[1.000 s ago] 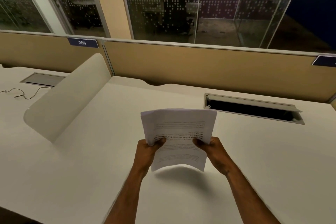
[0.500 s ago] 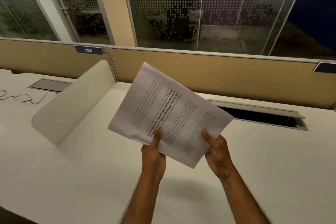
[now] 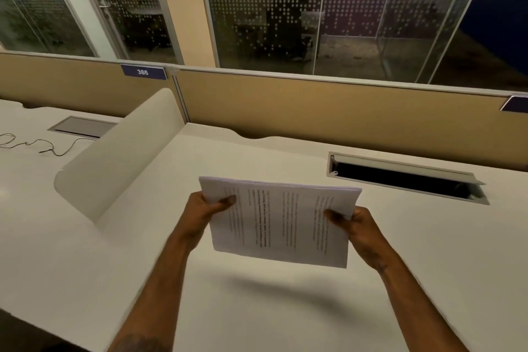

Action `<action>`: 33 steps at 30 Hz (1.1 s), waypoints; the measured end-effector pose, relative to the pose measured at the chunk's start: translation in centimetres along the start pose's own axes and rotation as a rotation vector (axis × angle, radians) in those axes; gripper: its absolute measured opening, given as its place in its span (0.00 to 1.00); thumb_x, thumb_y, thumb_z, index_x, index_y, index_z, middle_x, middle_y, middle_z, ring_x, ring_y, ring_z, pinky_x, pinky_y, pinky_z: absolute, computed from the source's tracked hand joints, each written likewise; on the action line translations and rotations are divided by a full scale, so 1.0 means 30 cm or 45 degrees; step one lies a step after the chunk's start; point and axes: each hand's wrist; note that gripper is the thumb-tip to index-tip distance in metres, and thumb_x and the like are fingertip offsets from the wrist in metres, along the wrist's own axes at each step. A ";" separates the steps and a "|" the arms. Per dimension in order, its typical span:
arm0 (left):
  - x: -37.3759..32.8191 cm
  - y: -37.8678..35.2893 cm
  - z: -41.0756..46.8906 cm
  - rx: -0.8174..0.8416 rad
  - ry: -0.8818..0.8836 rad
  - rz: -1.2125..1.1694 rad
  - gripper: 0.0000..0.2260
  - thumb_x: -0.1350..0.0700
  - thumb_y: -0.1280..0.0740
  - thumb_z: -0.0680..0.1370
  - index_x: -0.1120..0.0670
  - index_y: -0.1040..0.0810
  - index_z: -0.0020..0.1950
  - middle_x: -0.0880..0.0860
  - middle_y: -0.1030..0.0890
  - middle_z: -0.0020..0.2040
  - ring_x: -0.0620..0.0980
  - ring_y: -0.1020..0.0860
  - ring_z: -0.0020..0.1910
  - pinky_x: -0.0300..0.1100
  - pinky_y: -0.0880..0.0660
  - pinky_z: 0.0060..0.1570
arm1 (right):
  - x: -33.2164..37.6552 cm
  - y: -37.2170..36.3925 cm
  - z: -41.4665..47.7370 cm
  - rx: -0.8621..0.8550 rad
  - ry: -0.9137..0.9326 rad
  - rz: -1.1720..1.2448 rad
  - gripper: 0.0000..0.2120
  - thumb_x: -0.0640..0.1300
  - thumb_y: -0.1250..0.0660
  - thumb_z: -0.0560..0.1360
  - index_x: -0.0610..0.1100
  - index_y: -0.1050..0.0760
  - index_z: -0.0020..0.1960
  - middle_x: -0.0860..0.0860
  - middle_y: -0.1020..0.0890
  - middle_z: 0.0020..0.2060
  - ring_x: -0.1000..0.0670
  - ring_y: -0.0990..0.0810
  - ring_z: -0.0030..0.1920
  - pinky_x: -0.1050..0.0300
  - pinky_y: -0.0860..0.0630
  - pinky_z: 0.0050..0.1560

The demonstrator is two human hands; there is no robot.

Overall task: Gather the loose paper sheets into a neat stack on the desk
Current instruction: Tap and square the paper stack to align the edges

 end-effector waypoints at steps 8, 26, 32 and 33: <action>0.168 -0.107 -0.124 -0.256 0.072 -0.084 0.13 0.43 0.24 0.67 0.50 0.11 0.44 0.54 0.11 0.41 0.50 0.14 0.38 0.41 0.19 0.36 | -0.111 0.012 -0.028 0.015 -0.207 0.007 0.11 0.55 0.27 0.69 0.57 0.15 0.50 0.52 0.12 0.46 0.52 0.14 0.47 0.63 0.18 0.42; 0.224 -0.157 -0.169 -0.371 0.175 -0.080 0.12 0.50 0.24 0.71 0.55 0.13 0.50 0.54 0.11 0.43 0.63 0.15 0.48 0.57 0.18 0.48 | -0.152 0.024 -0.016 -0.021 -0.238 -0.028 0.12 0.54 0.23 0.68 0.60 0.15 0.51 0.54 0.12 0.50 0.52 0.15 0.53 0.66 0.19 0.43; 0.074 -0.210 -0.133 -0.345 -0.034 -0.457 0.08 0.56 0.31 0.78 0.46 0.14 0.51 0.48 0.13 0.47 0.45 0.15 0.46 0.40 0.18 0.41 | -0.114 0.008 -0.019 -0.011 -0.135 0.230 0.43 0.60 0.23 0.66 0.60 0.39 0.76 0.58 0.26 0.70 0.51 0.28 0.72 0.49 0.31 0.72; 0.060 -0.230 -0.131 -0.339 -0.037 -0.549 0.10 0.58 0.32 0.79 0.45 0.13 0.51 0.47 0.13 0.47 0.43 0.15 0.45 0.40 0.18 0.41 | -0.099 -0.025 -0.020 0.032 -0.111 0.284 0.43 0.62 0.23 0.65 0.63 0.39 0.75 0.55 0.28 0.73 0.49 0.30 0.74 0.46 0.34 0.74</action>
Point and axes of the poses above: each hand's wrist, its own z-axis towards the middle knuckle, its own y-axis out of the back of the hand, x = y × z
